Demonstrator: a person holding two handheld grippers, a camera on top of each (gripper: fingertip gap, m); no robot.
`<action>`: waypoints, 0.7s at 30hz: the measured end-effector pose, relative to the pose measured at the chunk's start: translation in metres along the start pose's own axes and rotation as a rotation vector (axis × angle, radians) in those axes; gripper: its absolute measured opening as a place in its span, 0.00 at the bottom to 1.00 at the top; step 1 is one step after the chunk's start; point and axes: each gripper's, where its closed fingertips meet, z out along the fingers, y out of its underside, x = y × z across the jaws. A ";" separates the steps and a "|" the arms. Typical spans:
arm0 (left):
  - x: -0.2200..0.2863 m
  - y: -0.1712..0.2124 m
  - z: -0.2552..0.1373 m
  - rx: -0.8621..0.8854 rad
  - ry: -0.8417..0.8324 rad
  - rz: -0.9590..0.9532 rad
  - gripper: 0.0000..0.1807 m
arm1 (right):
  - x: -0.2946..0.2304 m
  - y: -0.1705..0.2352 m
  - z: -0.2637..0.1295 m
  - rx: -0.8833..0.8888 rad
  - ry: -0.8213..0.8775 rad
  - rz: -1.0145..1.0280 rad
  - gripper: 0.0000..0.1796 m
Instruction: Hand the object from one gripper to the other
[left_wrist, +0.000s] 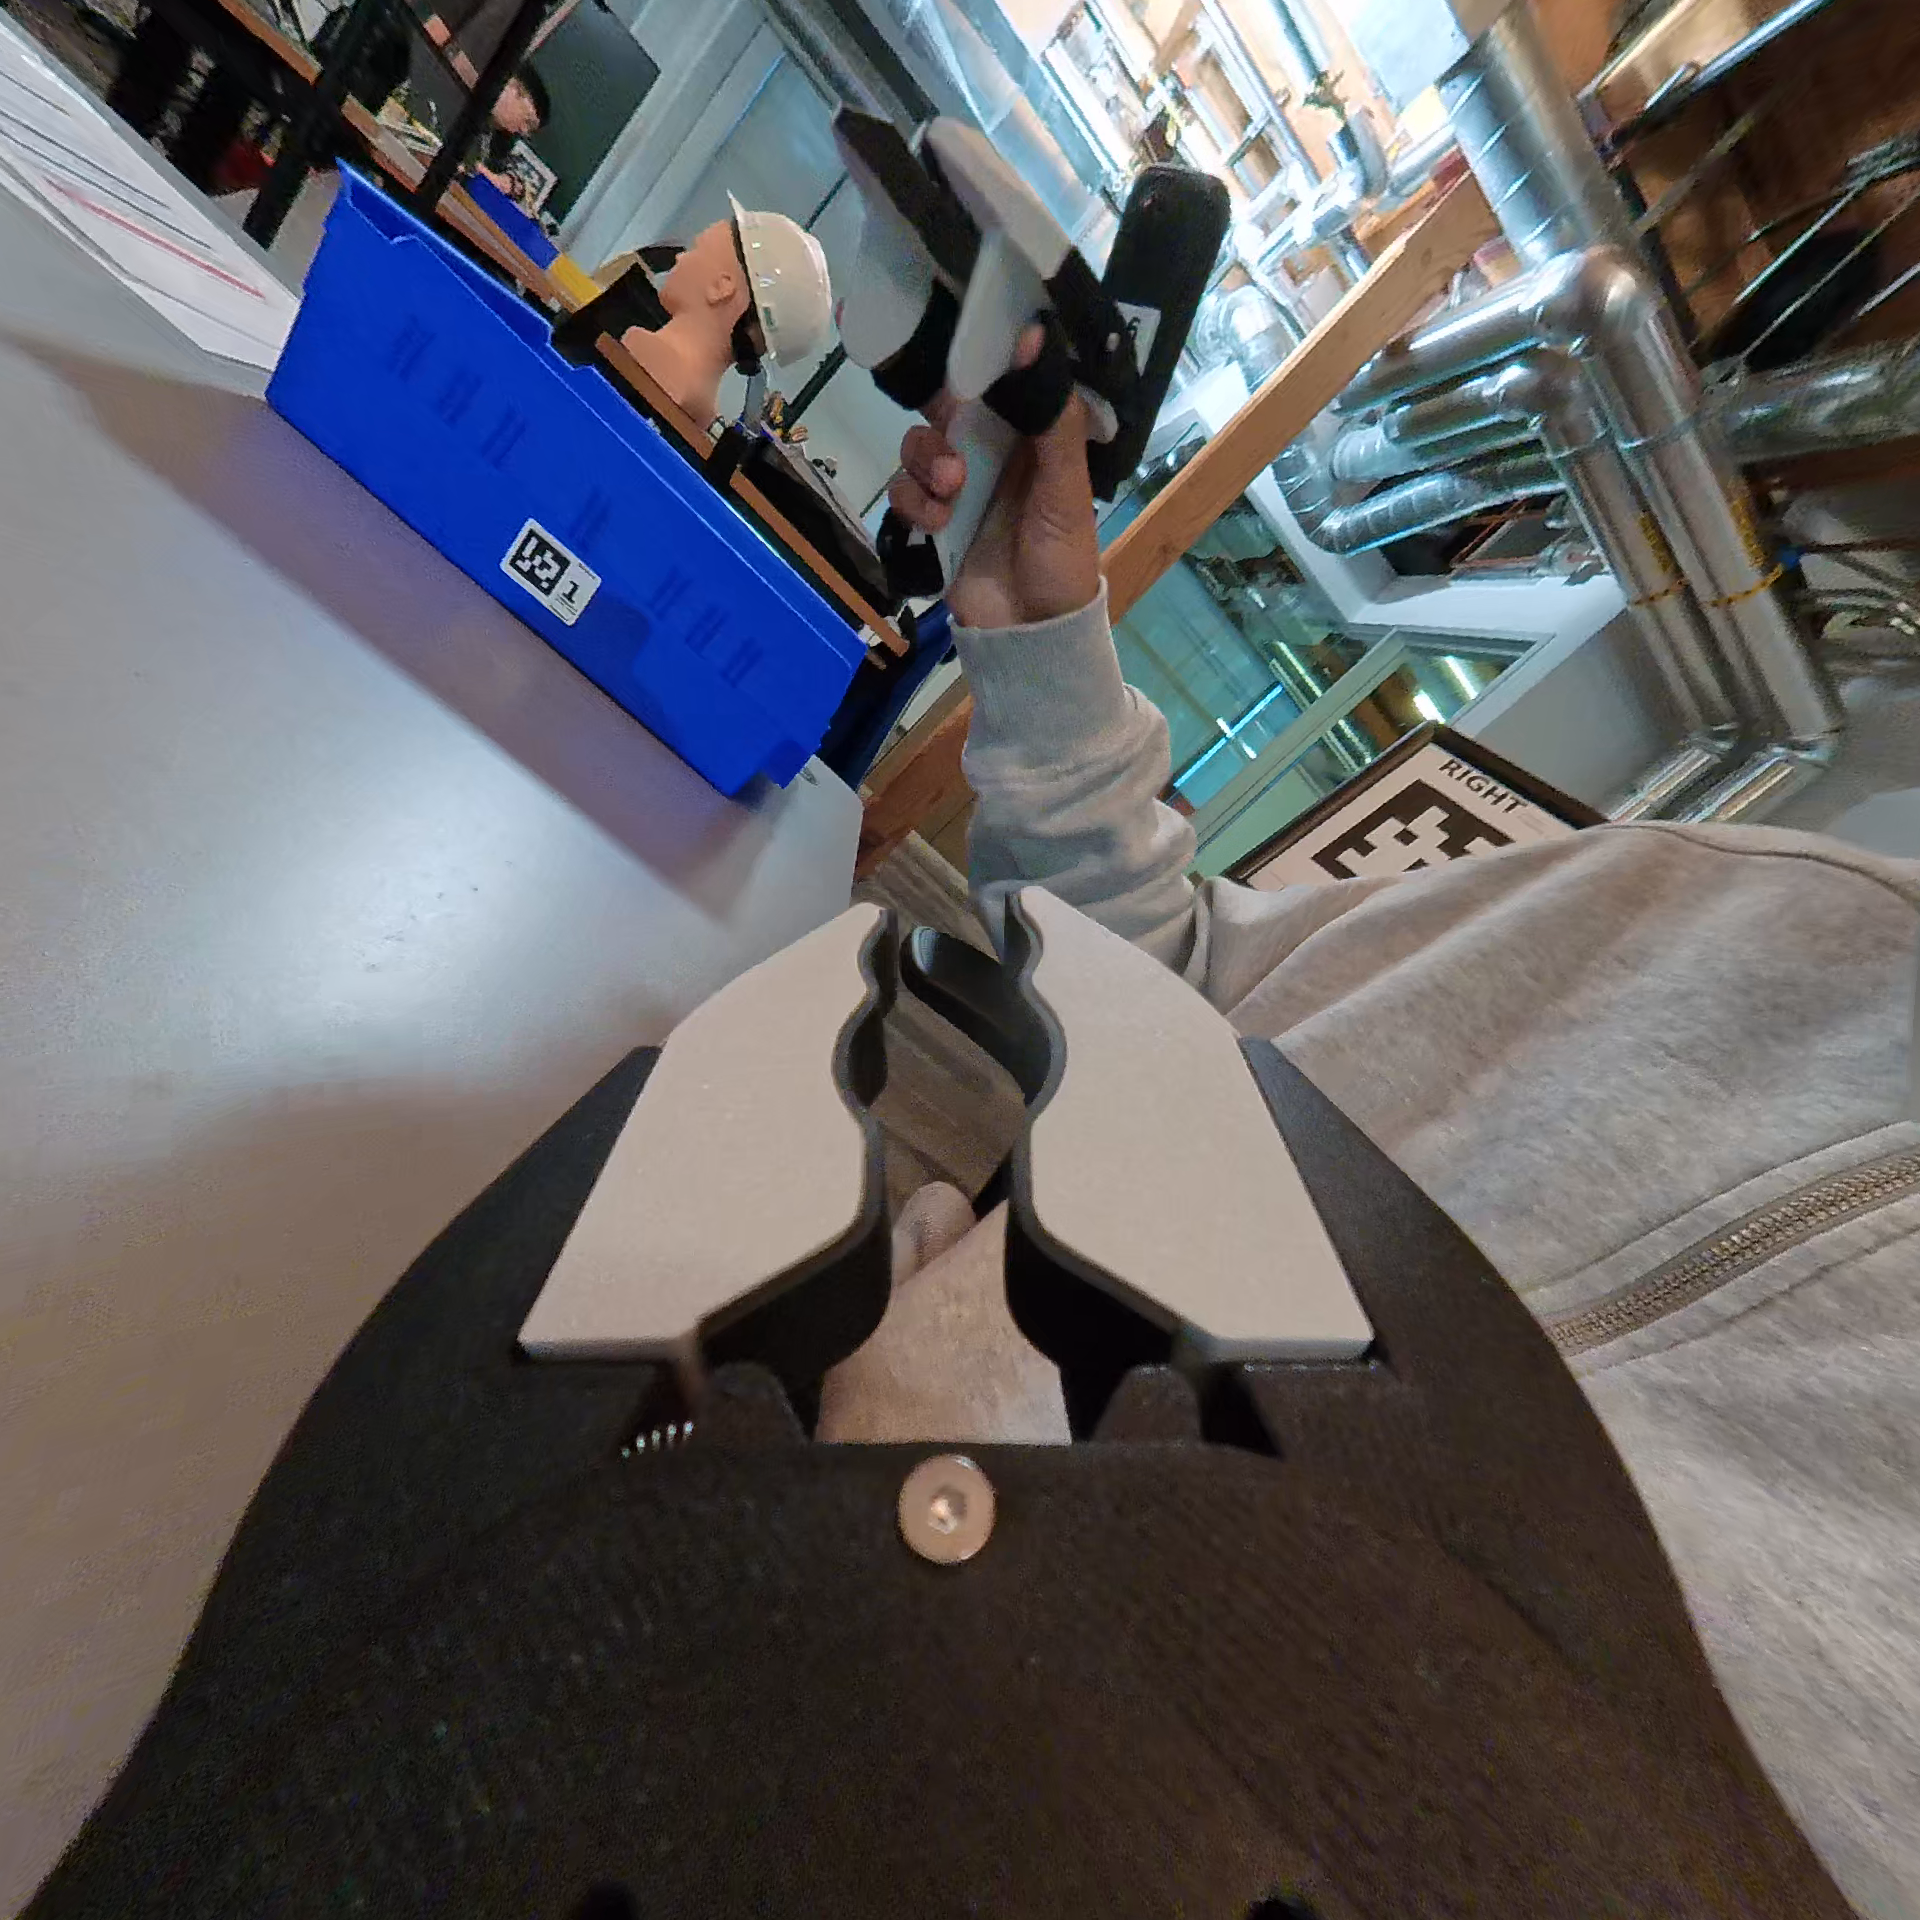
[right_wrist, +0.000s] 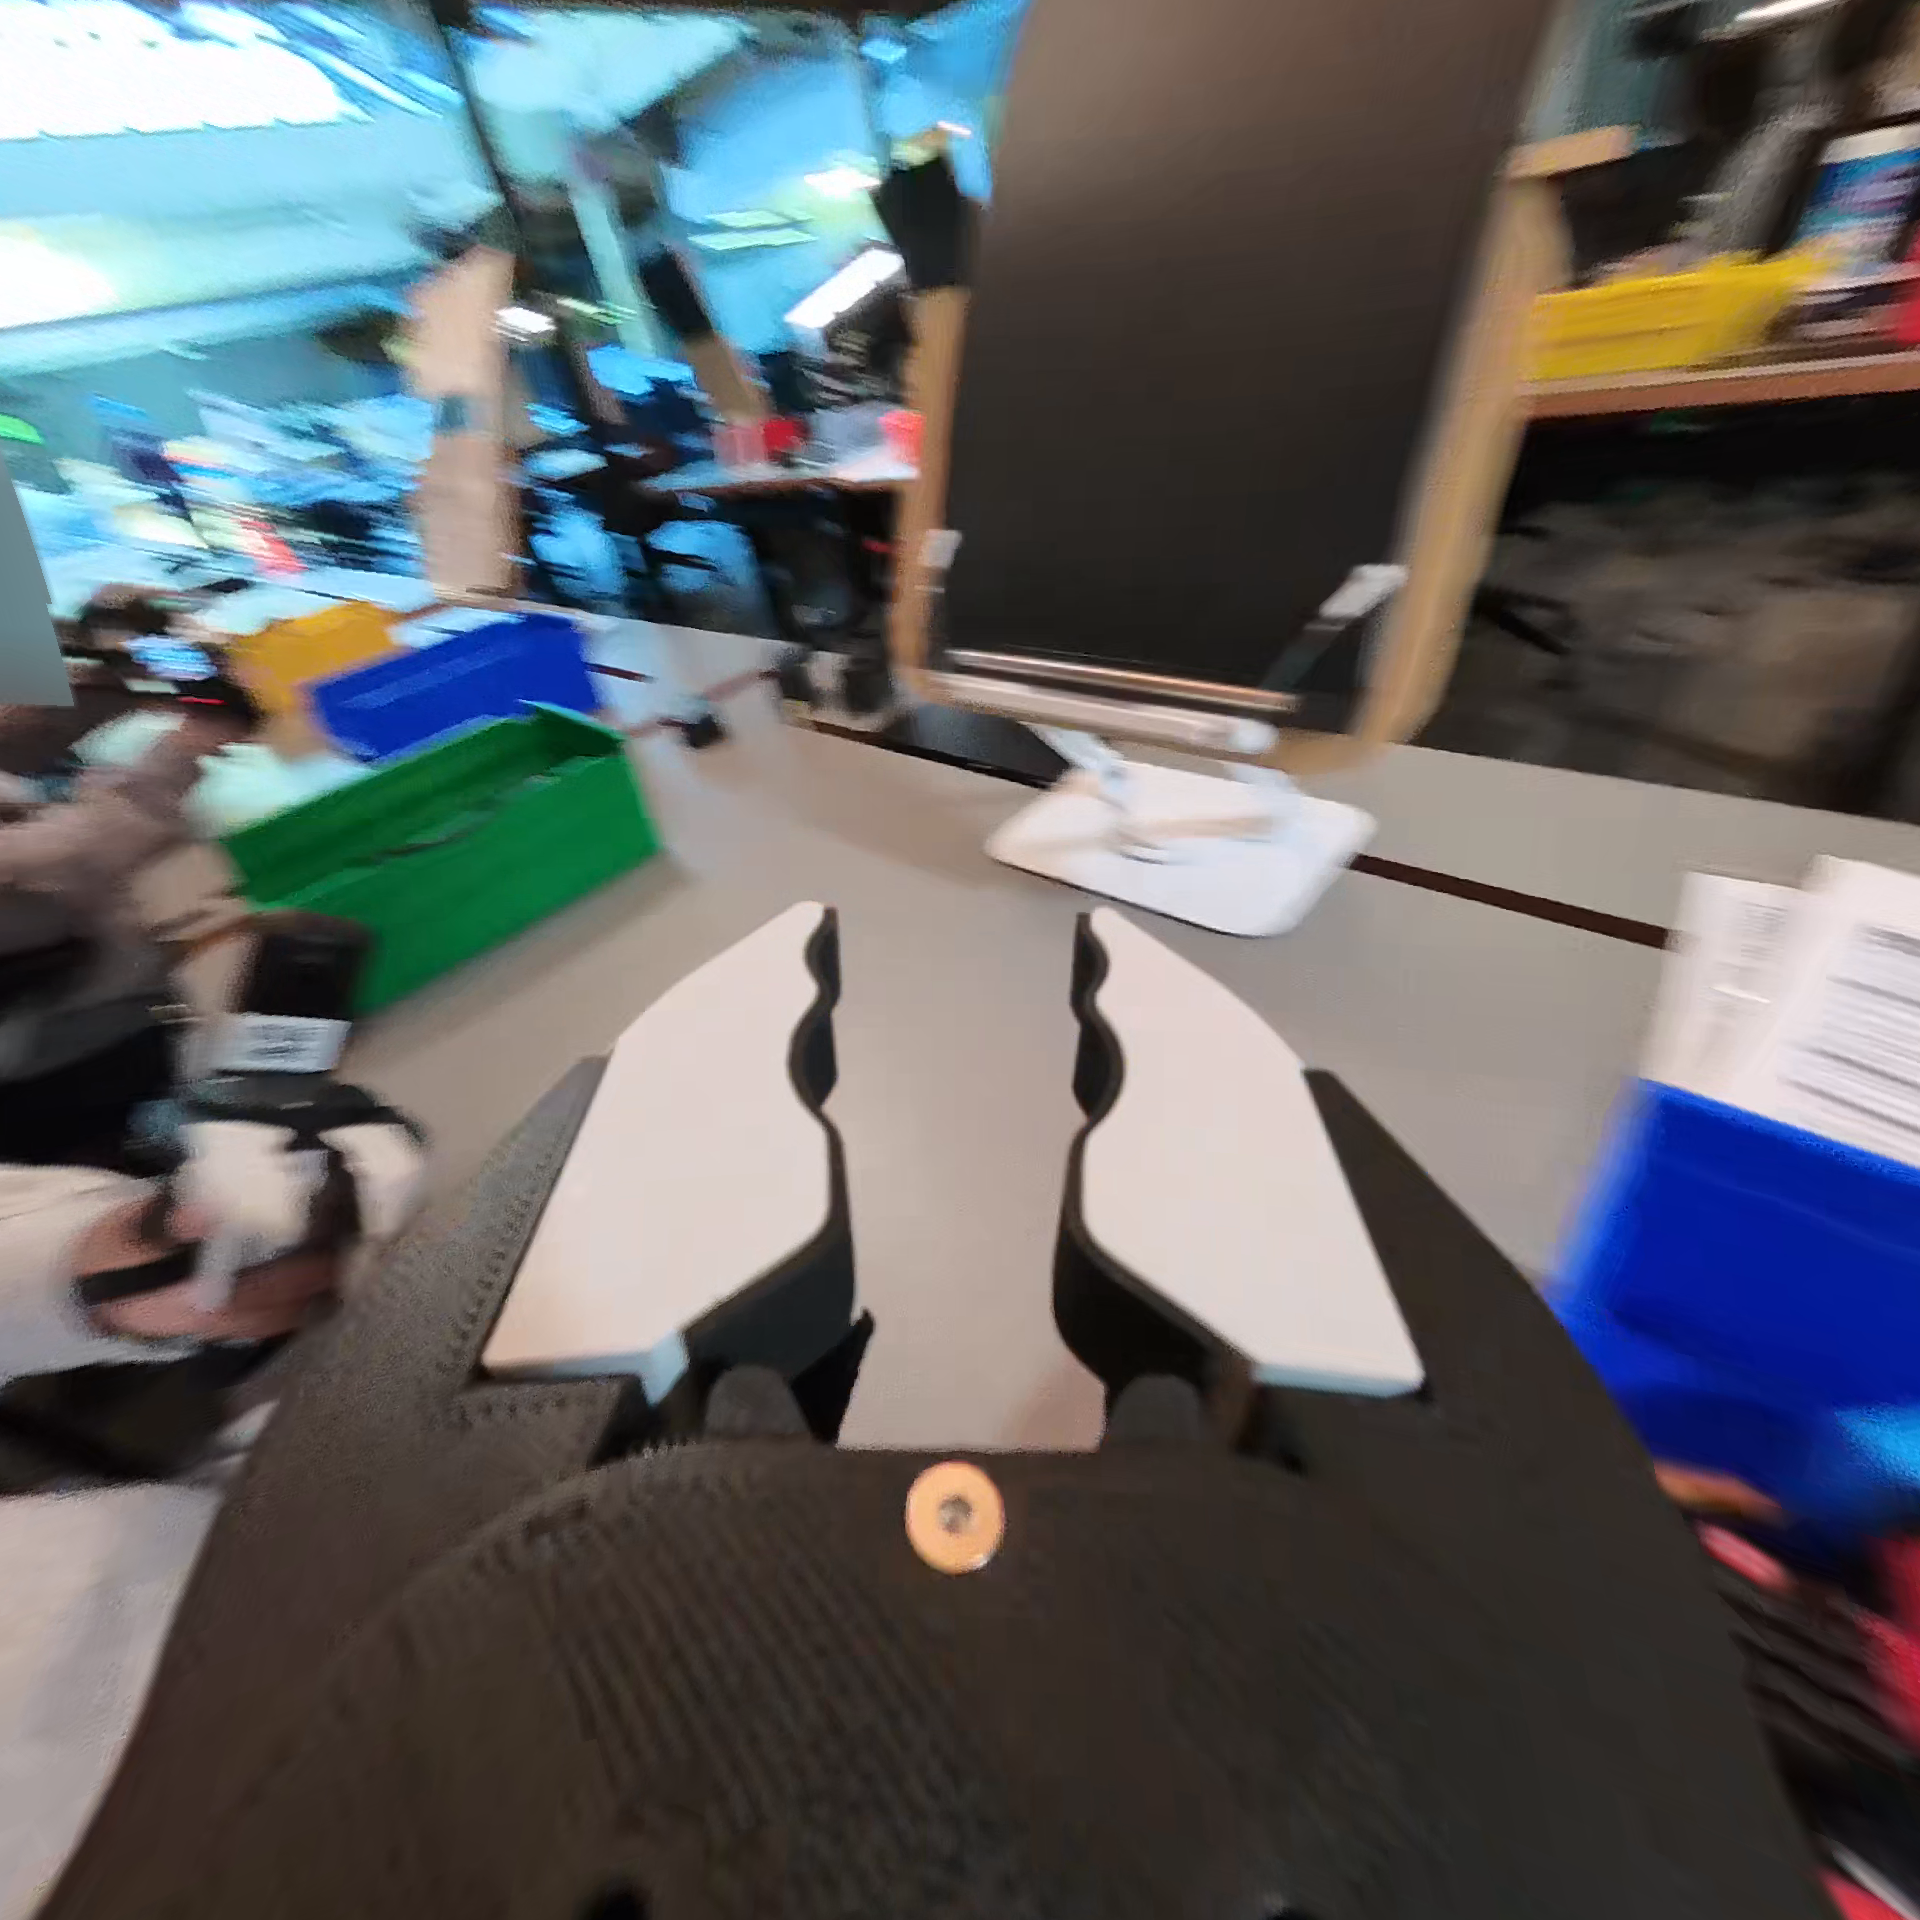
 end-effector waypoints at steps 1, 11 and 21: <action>0.000 0.000 0.000 -0.005 -0.009 0.016 0.11 | -0.023 0.009 0.012 0.009 -0.081 0.018 0.24; -0.008 -0.040 -0.030 0.063 -0.211 0.268 0.12 | -0.165 0.200 0.094 -0.417 -0.333 -0.291 0.17; 0.007 -0.167 -0.227 0.287 -0.886 0.561 0.11 | -0.158 0.196 0.094 -0.365 -0.394 -0.187 0.17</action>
